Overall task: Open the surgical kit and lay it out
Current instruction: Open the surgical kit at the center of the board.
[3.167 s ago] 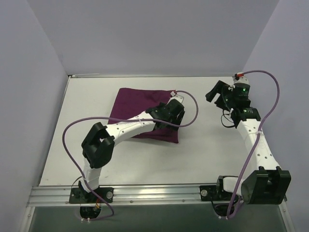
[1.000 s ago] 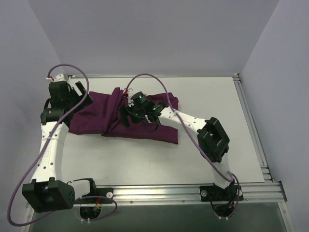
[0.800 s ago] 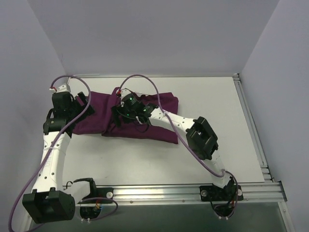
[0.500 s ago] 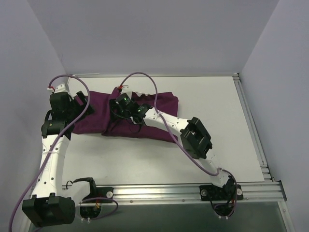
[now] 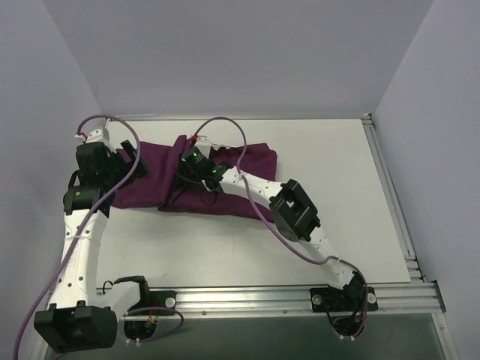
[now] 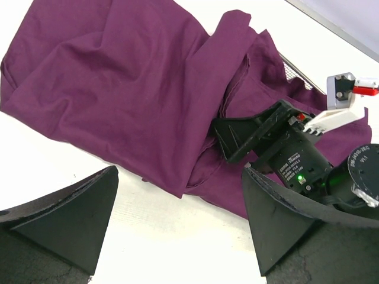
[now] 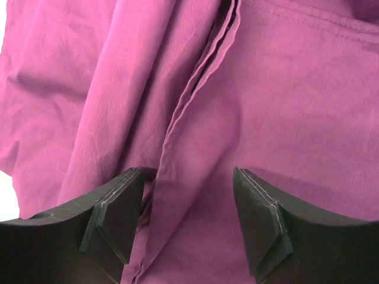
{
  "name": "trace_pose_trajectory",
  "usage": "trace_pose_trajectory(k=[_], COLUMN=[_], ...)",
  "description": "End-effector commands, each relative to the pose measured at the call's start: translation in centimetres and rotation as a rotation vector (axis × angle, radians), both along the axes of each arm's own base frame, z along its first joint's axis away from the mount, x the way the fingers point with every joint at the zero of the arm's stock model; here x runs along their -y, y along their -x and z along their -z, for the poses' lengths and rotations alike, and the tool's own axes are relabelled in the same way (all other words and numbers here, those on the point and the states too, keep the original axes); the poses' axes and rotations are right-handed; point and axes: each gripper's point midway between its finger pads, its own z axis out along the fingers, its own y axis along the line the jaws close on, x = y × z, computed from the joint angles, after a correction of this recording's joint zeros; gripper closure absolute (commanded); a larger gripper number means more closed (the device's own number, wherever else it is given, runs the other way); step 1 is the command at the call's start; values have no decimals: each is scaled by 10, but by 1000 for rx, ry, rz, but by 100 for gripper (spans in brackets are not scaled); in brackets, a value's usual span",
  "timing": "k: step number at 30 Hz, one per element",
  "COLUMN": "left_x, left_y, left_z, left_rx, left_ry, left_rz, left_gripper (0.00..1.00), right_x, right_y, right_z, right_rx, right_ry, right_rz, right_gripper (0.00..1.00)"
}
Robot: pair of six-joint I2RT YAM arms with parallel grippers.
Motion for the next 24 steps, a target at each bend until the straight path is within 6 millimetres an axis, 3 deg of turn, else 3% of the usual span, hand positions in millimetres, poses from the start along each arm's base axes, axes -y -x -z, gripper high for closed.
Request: trace_pose_trajectory(k=[1,4,6,12,16,17,18,20,21,22,23,24], left_x=[5,6,6,7,7,7,7,7,6,6,3,2], left_y=[-7,-8,-9,-10,-11,-11,-11,-11,-11,-11,-11,-11], left_z=[-32,-31,-31,-30,-25,-24,-22,-19,-19,-18,-17,-17], left_rx=[96,95,95,95,83,80,74,65,66,65,62,62], left_ry=[2,4,4,7,7,8,8,7,4,3,-5,-2], left_rz=[33,37,37,44,48,48,48,47,44,43,26,17], left_gripper=[6,6,6,6,6,6,6,6,6,6,6,6], right_x=[-1,-4,-5,-14,-3,4,12,46,63,95,121,142], right_y=[-11,-14,-13,-13,-24,-25,-27,-37,-38,-44,-47,-49], right_z=[-12,-9,-9,-26,-48,-53,-79,-80,-112,-102,-135,-142], right_rx=[13,3,2,10,46,50,79,78,117,108,168,183], right_ry=[-49,-75,-87,-170,-150,-135,-152,-113,-130,-71,-70,-50], right_rz=[22,7,-7,-71,-70,-61,-53,-4,19,55,111,143], right_gripper=[39,44,53,97,100,100,100,100,100,100,100,100])
